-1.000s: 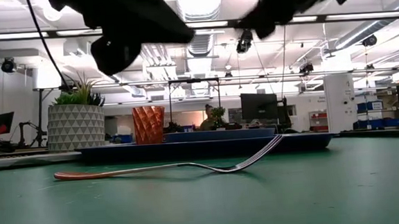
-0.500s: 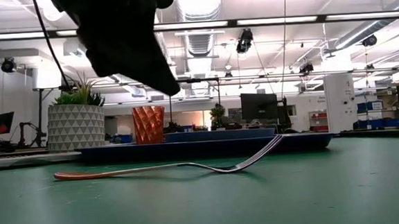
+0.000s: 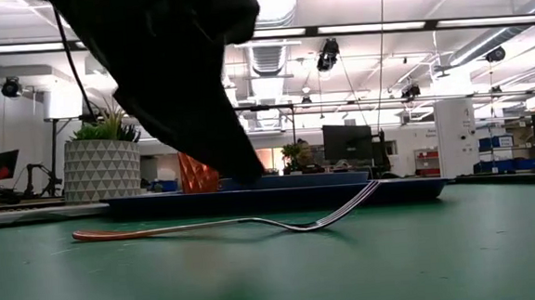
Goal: Pick and place plate/cup/fork/spoon on tray
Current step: Put the orange fork on the blue tray to the left of blue plate
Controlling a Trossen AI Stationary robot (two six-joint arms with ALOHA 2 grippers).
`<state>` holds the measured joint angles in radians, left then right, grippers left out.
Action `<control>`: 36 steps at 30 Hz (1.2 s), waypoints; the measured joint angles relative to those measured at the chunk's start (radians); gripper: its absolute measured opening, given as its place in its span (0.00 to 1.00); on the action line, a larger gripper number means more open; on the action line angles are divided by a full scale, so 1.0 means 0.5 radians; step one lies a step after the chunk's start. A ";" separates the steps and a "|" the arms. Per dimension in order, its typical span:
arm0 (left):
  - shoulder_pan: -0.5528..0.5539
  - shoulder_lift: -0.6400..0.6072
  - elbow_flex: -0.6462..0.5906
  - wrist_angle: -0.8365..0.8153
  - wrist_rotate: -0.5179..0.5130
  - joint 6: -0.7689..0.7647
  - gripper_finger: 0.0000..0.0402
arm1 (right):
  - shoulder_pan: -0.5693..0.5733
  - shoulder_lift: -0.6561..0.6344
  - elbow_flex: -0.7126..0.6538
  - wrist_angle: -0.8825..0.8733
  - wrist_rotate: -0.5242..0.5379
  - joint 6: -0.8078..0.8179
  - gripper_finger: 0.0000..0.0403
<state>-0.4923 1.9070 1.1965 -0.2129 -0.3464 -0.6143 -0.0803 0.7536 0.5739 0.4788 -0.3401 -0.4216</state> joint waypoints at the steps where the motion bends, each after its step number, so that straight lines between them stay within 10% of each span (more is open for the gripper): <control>1: 0.000 0.022 0.000 0.045 0.004 0.037 0.38 | 0.000 -0.004 -0.008 -0.008 0.000 -0.007 0.02; 16: 0.002 0.057 -0.200 0.123 -0.075 -0.068 0.37 | -0.002 -0.015 -0.016 -0.035 0.000 -0.047 0.02; 26: 0.005 0.051 -0.218 0.090 -0.099 -0.067 0.03 | -0.002 -0.013 -0.016 -0.036 0.001 -0.070 0.02; 36: -0.008 -0.076 -0.138 0.083 -0.199 -0.115 0.01 | -0.002 -0.013 -0.016 -0.064 0.002 -0.024 0.02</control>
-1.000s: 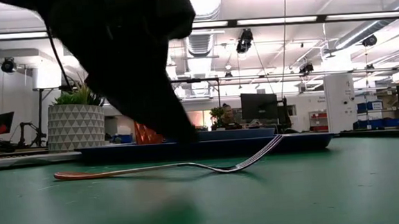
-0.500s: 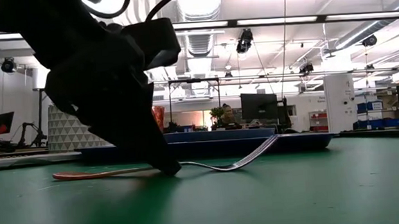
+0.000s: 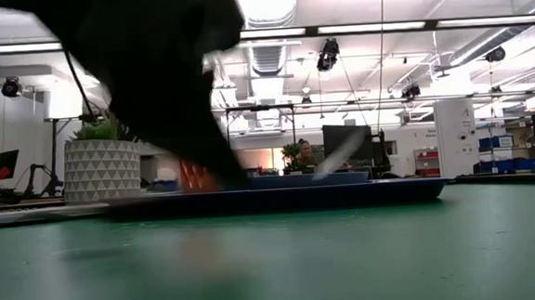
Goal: Pick and place plate/cup/fork/spoon on tray
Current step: Put the orange fork on the blue tray to the left of blue plate
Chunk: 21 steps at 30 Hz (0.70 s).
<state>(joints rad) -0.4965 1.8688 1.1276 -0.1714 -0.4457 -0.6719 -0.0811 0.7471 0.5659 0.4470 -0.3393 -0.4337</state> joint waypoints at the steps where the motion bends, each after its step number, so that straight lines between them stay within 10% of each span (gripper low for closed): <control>1: 0.004 -0.036 0.001 0.006 -0.040 0.001 0.01 | 0.000 0.000 0.000 0.000 0.000 -0.002 0.02; 12: 0.094 -0.481 -0.018 -0.315 -1.007 -0.261 0.01 | 0.000 -0.016 0.000 -0.057 0.071 -0.010 0.02; 21: 0.457 -0.596 -0.131 -0.633 -1.077 -0.642 0.00 | -0.005 -0.126 0.002 -0.323 0.412 -0.113 0.02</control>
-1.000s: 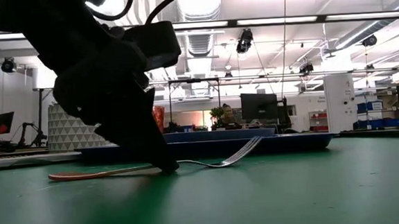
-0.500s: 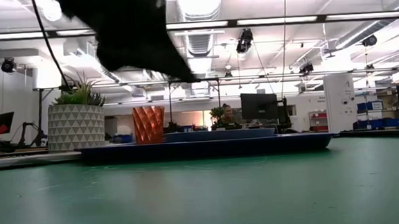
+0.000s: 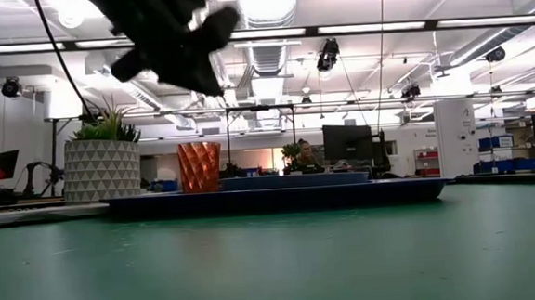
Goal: Pick and place plate/cup/fork/spoon on tray
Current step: Put the orange fork on the blue tray to the left of blue plate
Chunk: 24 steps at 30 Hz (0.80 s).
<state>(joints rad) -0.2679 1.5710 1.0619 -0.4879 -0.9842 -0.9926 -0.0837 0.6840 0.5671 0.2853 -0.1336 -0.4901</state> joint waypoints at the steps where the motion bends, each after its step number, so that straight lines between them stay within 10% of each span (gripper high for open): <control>1: 0.046 0.001 -0.026 -0.002 0.000 -0.056 0.00 | -0.001 -0.020 0.000 -0.027 0.049 -0.001 0.02; 24: 0.361 0.029 -0.556 0.019 0.449 -0.886 0.00 | 0.000 -0.148 -0.001 -0.172 0.165 -0.013 0.02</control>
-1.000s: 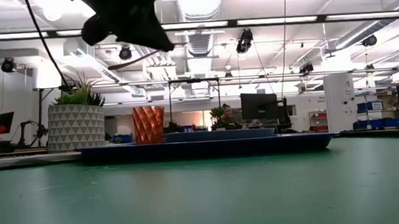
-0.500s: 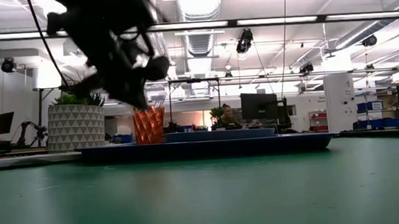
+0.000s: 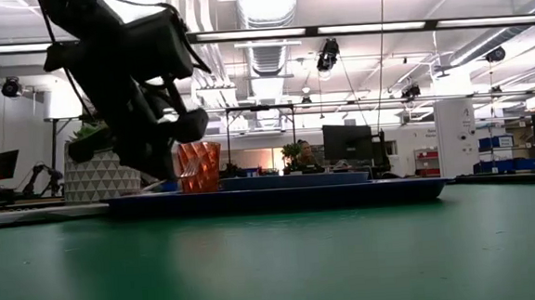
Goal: Pick and place plate/cup/fork/spoon on tray
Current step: Put the orange fork on the blue tray to the left of blue plate
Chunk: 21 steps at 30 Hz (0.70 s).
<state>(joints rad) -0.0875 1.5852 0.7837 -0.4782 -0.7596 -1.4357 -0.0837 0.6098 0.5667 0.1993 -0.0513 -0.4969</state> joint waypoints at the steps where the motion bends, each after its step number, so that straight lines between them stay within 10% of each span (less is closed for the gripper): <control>1: 0.001 0.000 -0.005 -0.004 0.006 -0.002 0.00 | 0.000 0.000 0.000 -0.001 0.000 0.001 0.02; 21: 0.006 0.087 -0.010 0.041 0.147 -0.112 0.00 | 0.000 0.001 -0.001 -0.024 0.002 0.011 0.02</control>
<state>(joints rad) -0.0845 1.6287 0.7788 -0.4577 -0.6861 -1.4918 -0.0837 0.6102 0.5663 0.1875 -0.0503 -0.4911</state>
